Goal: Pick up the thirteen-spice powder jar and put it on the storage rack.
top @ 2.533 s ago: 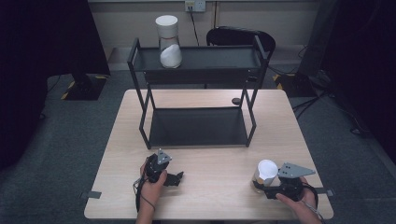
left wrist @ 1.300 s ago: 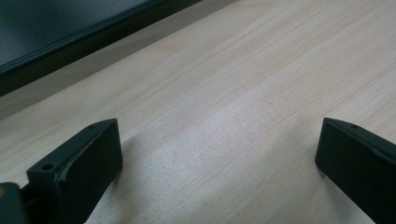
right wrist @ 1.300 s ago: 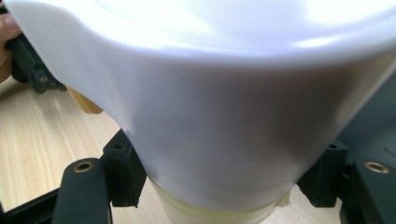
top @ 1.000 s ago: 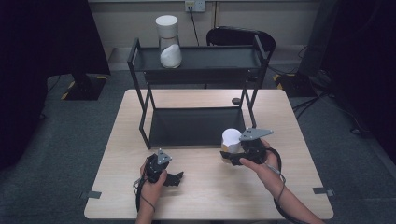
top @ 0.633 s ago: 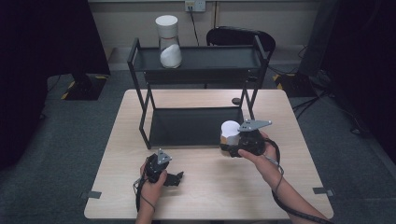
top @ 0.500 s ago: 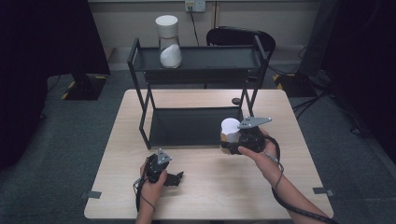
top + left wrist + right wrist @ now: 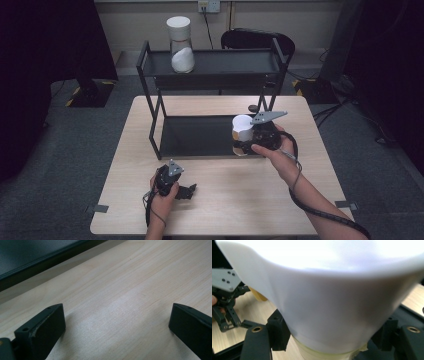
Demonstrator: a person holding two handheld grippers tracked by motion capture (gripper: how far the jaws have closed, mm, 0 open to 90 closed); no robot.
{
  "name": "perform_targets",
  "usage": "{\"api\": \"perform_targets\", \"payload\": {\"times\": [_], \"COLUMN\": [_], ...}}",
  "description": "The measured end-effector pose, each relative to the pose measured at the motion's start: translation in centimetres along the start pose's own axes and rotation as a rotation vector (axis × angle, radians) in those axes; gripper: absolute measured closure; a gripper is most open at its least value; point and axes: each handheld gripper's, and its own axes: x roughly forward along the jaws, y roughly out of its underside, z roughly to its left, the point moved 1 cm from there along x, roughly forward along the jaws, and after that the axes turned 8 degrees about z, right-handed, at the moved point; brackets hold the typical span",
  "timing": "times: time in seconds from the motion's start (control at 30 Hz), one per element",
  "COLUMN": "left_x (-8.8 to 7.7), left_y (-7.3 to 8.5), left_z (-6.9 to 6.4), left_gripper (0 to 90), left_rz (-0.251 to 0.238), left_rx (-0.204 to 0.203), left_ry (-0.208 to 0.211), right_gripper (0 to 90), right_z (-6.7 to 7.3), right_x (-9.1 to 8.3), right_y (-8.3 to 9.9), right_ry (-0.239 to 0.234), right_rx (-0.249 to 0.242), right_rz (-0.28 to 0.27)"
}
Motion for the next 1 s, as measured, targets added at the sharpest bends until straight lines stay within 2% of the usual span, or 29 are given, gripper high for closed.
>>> {"api": "perform_targets", "payload": {"times": [0.17, 0.47, 1.0], "left_x": [0.0, 0.0, 0.0], "left_y": [0.0, 0.0, 0.0], "left_z": [0.0, 0.0, 0.0], "left_gripper": [0.0, 0.0, 0.0], "left_rz": [-0.001, 0.001, 0.001], "left_rx": [0.000, 0.000, 0.001], "left_ry": [0.000, 0.000, 0.000], "right_gripper": [30.1, 30.1, 30.2], "right_z": [-0.2, -0.7, -1.2], "right_x": [0.1, -0.2, -1.8], "right_y": [-1.3, -3.6, -8.0], "right_ry": [-0.017, -0.013, 0.001], "right_rx": [0.001, 0.006, -0.001], "right_rz": [-0.013, -0.036, -0.022]}}
